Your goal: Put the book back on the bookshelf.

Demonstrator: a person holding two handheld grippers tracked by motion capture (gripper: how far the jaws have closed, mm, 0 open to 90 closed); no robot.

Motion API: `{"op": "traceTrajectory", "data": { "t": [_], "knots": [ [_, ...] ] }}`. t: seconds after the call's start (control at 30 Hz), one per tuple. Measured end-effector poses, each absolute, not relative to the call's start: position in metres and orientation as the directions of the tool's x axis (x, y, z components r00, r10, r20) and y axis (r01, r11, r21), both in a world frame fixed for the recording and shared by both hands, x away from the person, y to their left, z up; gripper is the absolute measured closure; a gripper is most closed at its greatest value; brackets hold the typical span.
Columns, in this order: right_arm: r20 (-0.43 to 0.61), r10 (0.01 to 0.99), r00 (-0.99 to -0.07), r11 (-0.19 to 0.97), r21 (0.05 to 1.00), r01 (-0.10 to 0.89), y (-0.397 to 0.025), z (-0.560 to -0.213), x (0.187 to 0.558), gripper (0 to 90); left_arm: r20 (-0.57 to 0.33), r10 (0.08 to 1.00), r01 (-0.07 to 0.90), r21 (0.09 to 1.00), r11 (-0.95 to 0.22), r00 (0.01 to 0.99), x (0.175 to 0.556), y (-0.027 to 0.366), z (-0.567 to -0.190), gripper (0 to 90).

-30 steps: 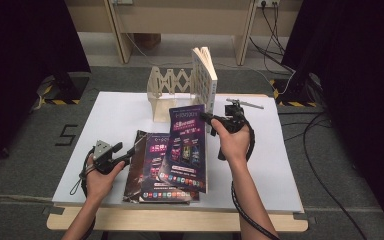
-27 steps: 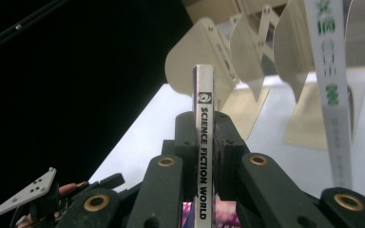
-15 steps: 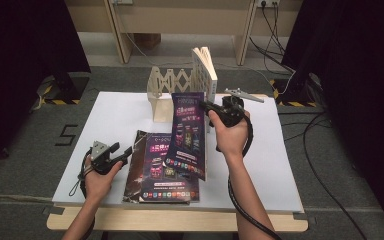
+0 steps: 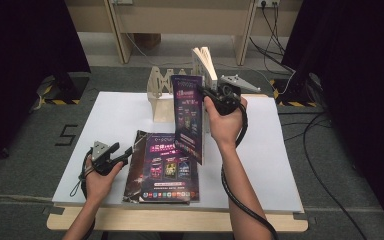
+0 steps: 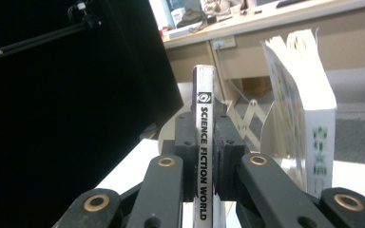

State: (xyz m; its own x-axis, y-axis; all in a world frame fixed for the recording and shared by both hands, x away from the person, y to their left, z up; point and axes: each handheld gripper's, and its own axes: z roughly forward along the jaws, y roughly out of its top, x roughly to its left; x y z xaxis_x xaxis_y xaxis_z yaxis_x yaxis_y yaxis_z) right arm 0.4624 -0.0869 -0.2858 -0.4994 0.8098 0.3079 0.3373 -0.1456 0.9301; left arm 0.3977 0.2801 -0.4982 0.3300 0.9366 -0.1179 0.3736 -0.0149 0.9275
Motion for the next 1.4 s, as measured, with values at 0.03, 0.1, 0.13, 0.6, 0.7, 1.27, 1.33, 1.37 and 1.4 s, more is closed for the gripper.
{"op": "traceTrajectory", "data": {
  "t": [0.03, 0.1, 0.13, 0.6, 0.7, 1.27, 1.33, 1.37, 1.4],
  "knots": [
    [0.305, 0.812, -0.498, -0.146, 0.931, 0.334, -0.085, -0.285, 0.463, 83.5, -0.119, 0.936, 0.376, 0.927, -0.015, 0.331, 0.398, 0.280, -0.498, 39.3],
    [0.291, 0.814, -0.503, -0.144, 0.939, 0.311, -0.083, -0.284, 0.466, 83.5, -0.121, 0.936, 0.377, 0.926, -0.014, 0.331, 0.398, 0.280, -0.498, 39.3],
    [0.282, 0.818, -0.501, -0.141, 0.943, 0.301, -0.082, -0.284, 0.467, 83.5, -0.122, 0.936, 0.377, 0.926, -0.012, 0.330, 0.398, 0.281, -0.498, 39.3],
    [0.248, 0.850, -0.465, -0.156, 0.961, 0.229, -0.070, -0.281, 0.485, 83.5, -0.119, 0.936, 0.372, 0.928, -0.015, 0.332, 0.398, 0.281, -0.498, 39.4],
    [0.245, 0.853, -0.461, -0.156, 0.962, 0.224, -0.068, -0.281, 0.488, 83.5, -0.120, 0.936, 0.374, 0.927, -0.013, 0.331, 0.398, 0.280, -0.498, 39.5],
    [0.226, 0.865, -0.448, -0.148, 0.968, 0.204, -0.054, -0.275, 0.509, 83.5, -0.107, 0.935, 0.373, 0.927, -0.029, 0.338, 0.398, 0.280, -0.498, 39.7],
    [0.220, 0.868, -0.446, -0.143, 0.969, 0.199, -0.051, -0.274, 0.512, 83.5, -0.106, 0.935, 0.372, 0.928, -0.029, 0.338, 0.398, 0.280, -0.498, 39.7],
    [0.217, 0.870, -0.444, -0.142, 0.970, 0.195, -0.050, -0.273, 0.514, 83.5, -0.106, 0.935, 0.372, 0.928, -0.029, 0.339, 0.398, 0.280, -0.498, 39.7],
    [0.213, 0.873, -0.440, -0.140, 0.971, 0.192, -0.050, -0.273, 0.515, 83.5, -0.109, 0.935, 0.371, 0.928, -0.026, 0.339, 0.398, 0.279, -0.498, 39.7]
  ]
}}
